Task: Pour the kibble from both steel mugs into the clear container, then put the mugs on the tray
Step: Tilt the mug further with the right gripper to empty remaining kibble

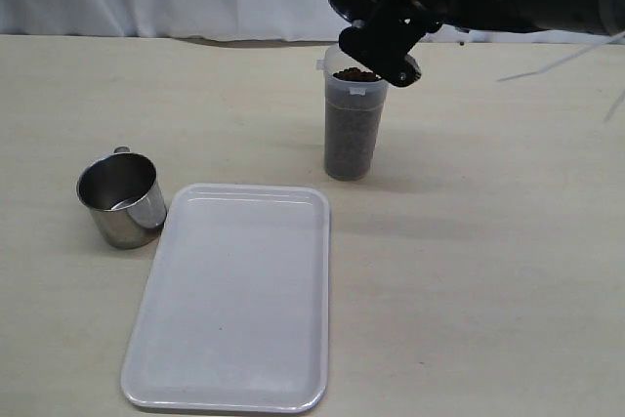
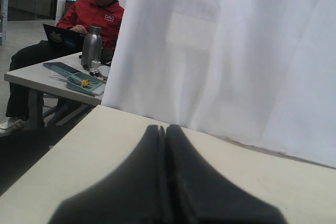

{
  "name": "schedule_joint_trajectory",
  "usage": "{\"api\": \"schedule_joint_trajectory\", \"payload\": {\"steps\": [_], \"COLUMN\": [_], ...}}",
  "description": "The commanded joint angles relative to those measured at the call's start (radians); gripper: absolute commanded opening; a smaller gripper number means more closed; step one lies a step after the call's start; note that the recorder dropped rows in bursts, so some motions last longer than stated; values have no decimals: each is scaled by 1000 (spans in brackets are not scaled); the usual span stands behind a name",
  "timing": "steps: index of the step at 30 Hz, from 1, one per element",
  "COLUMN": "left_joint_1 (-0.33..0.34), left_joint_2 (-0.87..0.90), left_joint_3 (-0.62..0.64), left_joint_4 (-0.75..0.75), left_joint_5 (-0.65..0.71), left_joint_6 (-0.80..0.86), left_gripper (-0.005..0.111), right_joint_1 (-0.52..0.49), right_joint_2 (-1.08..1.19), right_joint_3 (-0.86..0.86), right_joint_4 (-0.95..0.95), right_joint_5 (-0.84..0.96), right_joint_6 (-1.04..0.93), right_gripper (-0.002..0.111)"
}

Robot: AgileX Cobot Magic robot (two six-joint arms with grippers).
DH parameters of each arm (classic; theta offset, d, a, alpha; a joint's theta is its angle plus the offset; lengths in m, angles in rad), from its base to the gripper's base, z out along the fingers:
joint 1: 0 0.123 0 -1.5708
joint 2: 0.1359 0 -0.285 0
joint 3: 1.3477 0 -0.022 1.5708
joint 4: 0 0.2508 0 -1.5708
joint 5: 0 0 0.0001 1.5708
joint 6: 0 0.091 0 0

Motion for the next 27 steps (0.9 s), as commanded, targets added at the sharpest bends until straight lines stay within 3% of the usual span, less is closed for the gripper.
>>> {"api": "schedule_joint_trajectory", "payload": {"steps": [1,27], "left_joint_1": [-4,-4], "left_joint_2": [-3,-3], "left_joint_3": [2,2], "left_joint_4": [0,-2], "left_joint_5": [-10,-10], "left_joint_6": [2,2], "left_gripper": [0,0], "right_joint_1": [3,3], "right_joint_2": [-11,-11], "right_joint_3": [-3,-3], "right_joint_4": [-69,-219], "right_joint_5": [-12,-36], "right_joint_6": [-16,-17], "right_gripper": [5,5]}}
